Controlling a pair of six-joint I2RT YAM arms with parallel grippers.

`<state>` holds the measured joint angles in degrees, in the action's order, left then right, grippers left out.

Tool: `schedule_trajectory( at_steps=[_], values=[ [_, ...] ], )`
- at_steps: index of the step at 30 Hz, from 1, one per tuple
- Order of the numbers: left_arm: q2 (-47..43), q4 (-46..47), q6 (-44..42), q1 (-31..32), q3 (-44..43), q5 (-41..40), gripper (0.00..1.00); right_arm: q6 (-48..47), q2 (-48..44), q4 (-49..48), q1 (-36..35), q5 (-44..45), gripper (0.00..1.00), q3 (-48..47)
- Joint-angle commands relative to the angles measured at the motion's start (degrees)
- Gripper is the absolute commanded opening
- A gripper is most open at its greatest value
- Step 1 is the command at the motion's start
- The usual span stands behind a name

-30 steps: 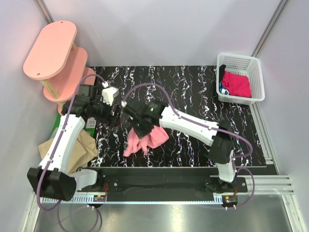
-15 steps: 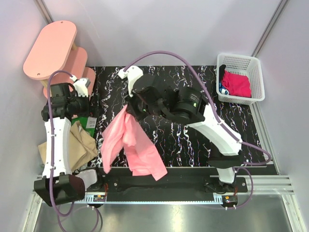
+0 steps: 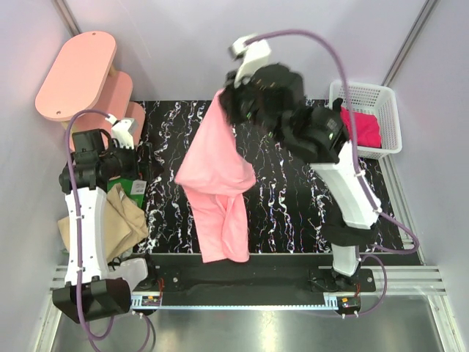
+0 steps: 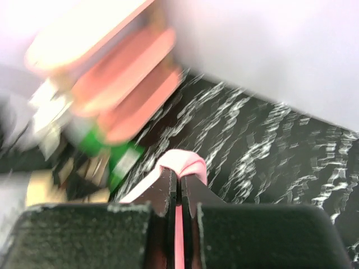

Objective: Fold and stack the t-shirts

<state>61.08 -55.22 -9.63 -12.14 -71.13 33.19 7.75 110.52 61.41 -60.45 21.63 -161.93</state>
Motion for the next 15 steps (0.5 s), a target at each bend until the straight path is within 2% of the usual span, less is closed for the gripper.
schedule_trajectory(
  at_steps=[1, 3, 6, 7, 9, 10, 13, 15],
  values=[
    [-4.12, -2.60, -3.80, 0.36, -3.13, 7.83, 0.97, 5.16, -6.36, -15.26, 11.56, 0.44, 0.00, 4.33],
    [-5.00, -4.01, -4.87, 2.55, -3.13, 7.68, 0.97, 7.36, -7.25, -14.22, 17.62, 0.00, 0.00, 7.13],
    [-5.09, -5.51, -6.19, 11.76, -2.43, 2.16, 0.97, 11.48, -7.95, -10.54, 25.35, 1.23, 0.00, 13.88],
    [-5.01, -5.68, -6.28, 17.97, -2.00, -0.90, 0.97, 12.89, -7.95, -9.65, 27.47, -1.21, 0.00, 16.01],
    [-3.96, -5.77, -5.50, 24.50, -0.33, -4.52, 0.96, 15.79, -7.78, -7.98, 32.03, -4.12, 0.00, 23.36],
    [-3.17, -5.77, -4.88, 30.62, 0.03, -8.28, 0.96, 16.50, -7.69, -7.80, 32.93, -5.79, 0.00, 25.93],
    [1.74, -5.60, -3.73, 39.27, 0.64, -13.92, 0.96, 17.83, -7.25, -7.88, 34.95, -4.93, 0.00, 35.78],
    [4.39, -5.25, -3.91, 40.70, 0.12, -16.13, 0.94, 18.53, -6.46, -7.97, 35.22, -6.41, 0.00, 40.36]
  ],
)
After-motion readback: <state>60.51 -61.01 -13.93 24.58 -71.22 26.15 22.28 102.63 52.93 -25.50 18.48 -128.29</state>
